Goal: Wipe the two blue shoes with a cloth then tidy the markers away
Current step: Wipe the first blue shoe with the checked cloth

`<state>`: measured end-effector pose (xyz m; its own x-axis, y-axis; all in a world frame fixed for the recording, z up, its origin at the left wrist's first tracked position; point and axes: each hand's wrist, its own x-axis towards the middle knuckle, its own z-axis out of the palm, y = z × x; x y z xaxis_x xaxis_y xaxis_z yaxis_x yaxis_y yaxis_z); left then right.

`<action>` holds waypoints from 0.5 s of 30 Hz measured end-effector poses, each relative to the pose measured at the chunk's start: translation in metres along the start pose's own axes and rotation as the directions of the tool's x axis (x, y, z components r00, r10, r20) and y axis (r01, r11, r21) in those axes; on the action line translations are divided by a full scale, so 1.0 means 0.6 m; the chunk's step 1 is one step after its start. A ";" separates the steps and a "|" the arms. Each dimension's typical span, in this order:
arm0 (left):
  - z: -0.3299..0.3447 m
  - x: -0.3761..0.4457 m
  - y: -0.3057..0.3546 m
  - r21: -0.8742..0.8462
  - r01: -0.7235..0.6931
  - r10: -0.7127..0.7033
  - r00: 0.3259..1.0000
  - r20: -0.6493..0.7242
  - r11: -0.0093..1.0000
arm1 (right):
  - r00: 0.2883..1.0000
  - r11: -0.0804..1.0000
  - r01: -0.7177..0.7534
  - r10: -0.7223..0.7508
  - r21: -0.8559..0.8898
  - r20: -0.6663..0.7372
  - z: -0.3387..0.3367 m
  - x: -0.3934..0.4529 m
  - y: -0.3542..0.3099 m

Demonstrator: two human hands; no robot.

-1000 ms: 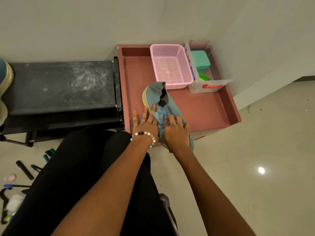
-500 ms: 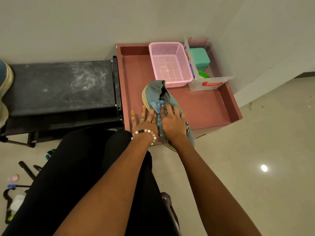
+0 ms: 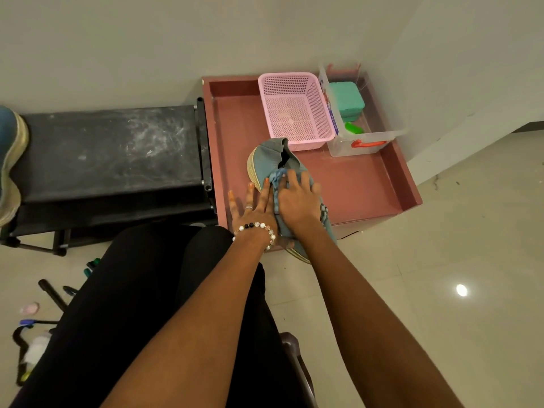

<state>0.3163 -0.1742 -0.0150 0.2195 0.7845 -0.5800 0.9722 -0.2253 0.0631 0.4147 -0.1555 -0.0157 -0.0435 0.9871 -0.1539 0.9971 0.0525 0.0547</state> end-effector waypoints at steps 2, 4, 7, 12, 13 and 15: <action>0.000 0.001 -0.002 -0.010 -0.001 0.001 1.000 0.010 1.000 | 1.000 1.000 0.008 -0.008 0.006 -0.011 0.004 0.000 0.002; 0.010 0.004 -0.003 -0.006 0.001 -0.001 1.000 -0.012 1.000 | 0.997 0.999 0.030 -0.028 0.017 -0.069 0.017 -0.037 0.009; 0.019 0.006 -0.003 -0.008 0.005 -0.005 0.999 -0.046 1.000 | 0.998 0.999 0.043 -0.042 0.022 -0.047 0.054 -0.127 0.035; 0.024 0.006 0.002 -0.025 0.020 -0.021 0.998 -0.055 0.999 | 0.999 1.000 0.008 -0.007 0.022 -0.037 0.060 -0.160 0.043; 0.024 0.006 0.001 -0.031 0.022 -0.023 0.998 -0.058 0.999 | 0.998 1.000 0.013 -0.013 0.000 -0.062 0.064 -0.148 0.041; 0.023 0.006 0.001 -0.049 0.011 -0.014 0.998 -0.063 0.999 | 0.997 1.000 0.027 -0.028 -0.010 -0.068 0.062 -0.114 0.034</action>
<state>0.3165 -0.1793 -0.0284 0.2108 0.8223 -0.5285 0.9773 -0.1887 0.0963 0.4406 -0.2278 -0.0410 -0.0751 0.9933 -0.0880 0.9949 0.0806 0.0600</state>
